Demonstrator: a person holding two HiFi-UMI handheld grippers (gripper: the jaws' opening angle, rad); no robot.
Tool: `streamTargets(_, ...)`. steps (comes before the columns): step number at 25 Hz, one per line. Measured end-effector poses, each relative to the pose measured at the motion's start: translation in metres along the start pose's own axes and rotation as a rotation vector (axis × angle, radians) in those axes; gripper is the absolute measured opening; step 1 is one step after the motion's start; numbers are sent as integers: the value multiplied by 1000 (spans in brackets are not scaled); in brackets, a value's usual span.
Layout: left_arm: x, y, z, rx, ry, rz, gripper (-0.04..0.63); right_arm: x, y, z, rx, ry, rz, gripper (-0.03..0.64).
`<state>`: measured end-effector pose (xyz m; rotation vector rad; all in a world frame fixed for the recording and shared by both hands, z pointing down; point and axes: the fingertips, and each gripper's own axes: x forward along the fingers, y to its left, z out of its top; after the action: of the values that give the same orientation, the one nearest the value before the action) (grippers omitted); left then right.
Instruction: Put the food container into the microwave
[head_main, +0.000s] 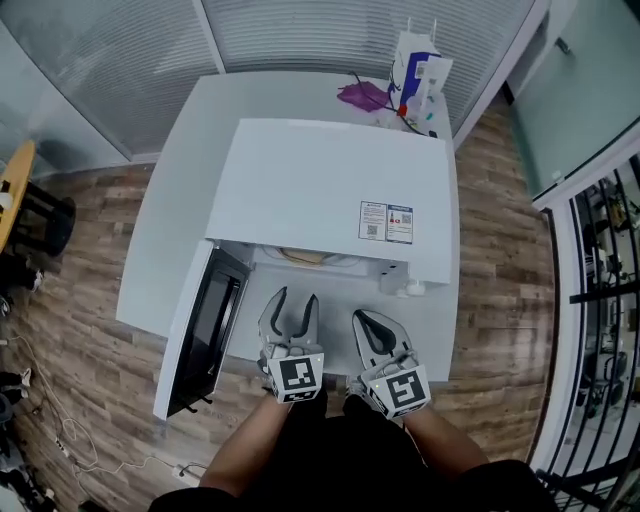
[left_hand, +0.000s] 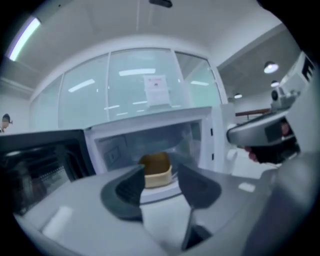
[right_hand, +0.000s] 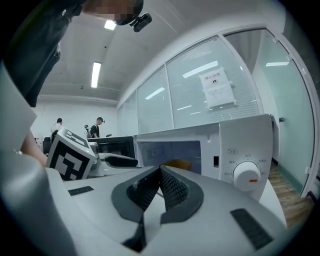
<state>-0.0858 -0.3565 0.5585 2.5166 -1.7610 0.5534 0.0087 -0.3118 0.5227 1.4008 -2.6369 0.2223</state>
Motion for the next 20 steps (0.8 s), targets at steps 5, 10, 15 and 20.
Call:
streamTargets(5, -25, -5, 24, -14, -48, -28, 50, -7, 6, 16, -55, -34, 28, 6)
streamTargets(10, -44, -9, 39, -86, -86, -59, 3, -15, 4, 47, -108, -93, 27, 6)
streamTargets(15, -58, -21, 58, -141, -127, -166, 3, -17, -1, 72, -164, -135, 22, 6)
streamTargets(20, -58, -17, 79, -125, -151, -182, 5, -15, -5, 106, -205, -177, 2, 6)
